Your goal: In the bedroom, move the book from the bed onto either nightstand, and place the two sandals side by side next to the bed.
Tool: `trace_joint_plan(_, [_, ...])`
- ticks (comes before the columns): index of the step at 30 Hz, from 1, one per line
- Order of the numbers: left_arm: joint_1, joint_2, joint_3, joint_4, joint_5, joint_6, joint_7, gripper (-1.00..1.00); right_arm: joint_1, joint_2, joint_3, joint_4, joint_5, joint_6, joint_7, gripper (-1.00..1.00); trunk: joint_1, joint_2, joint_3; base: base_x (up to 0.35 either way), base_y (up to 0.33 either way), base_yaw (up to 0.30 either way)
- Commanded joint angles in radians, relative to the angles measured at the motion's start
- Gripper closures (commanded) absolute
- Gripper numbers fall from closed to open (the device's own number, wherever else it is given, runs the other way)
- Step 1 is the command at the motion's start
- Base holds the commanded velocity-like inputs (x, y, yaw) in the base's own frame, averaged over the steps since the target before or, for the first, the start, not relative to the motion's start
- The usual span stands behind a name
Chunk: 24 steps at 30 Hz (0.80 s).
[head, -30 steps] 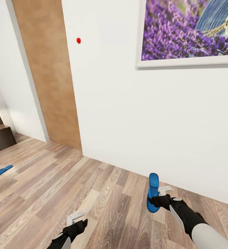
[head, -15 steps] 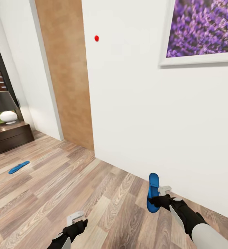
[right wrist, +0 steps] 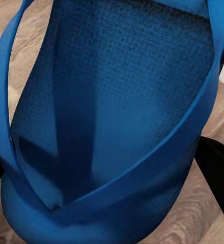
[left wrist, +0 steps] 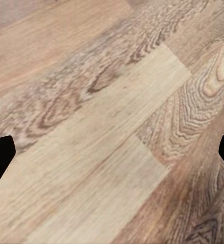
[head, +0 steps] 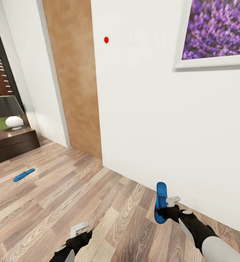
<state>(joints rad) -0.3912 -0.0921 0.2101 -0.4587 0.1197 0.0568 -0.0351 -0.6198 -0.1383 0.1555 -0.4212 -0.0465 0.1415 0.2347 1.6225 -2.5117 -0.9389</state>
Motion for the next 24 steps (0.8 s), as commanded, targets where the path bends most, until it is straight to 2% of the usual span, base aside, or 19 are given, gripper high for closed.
trace_joint_plan(1, [0.0, 0.0, 0.0, 0.0, 0.0, 0.0, 0.0, -1.0, 0.0, 0.0, 0.002, 0.0, -0.001, -0.001, -0.005, 1.0, 0.0, 0.0, 0.0, 0.0, 0.0, 0.234])
trace_joint_plan(6, [0.0, 0.0, 0.0, 0.0, 0.0, 0.0, 0.001, -1.0, 0.0, 0.0, 0.003, 0.0, -0.001, -0.002, -0.014, 1.0, 0.0, 0.0, 0.0, 0.02, 0.0, 0.269])
trace_joint_plan(11, [0.0, 0.0, 0.0, 0.0, 0.0, 0.001, 0.001, -1.0, 0.0, 0.0, 0.004, 0.0, -0.001, -0.001, -0.016, 1.0, 0.0, 0.0, 0.0, 0.158, 0.0, 0.281])
trace_joint_plan(24, [0.0, 0.002, 0.0, 0.0, 0.0, 0.0, 0.001, -1.0, 0.0, 0.0, 0.004, -0.001, -0.001, 0.0, -0.017, 1.0, 0.0, 0.0, 0.0, 0.298, -0.022, 0.283])
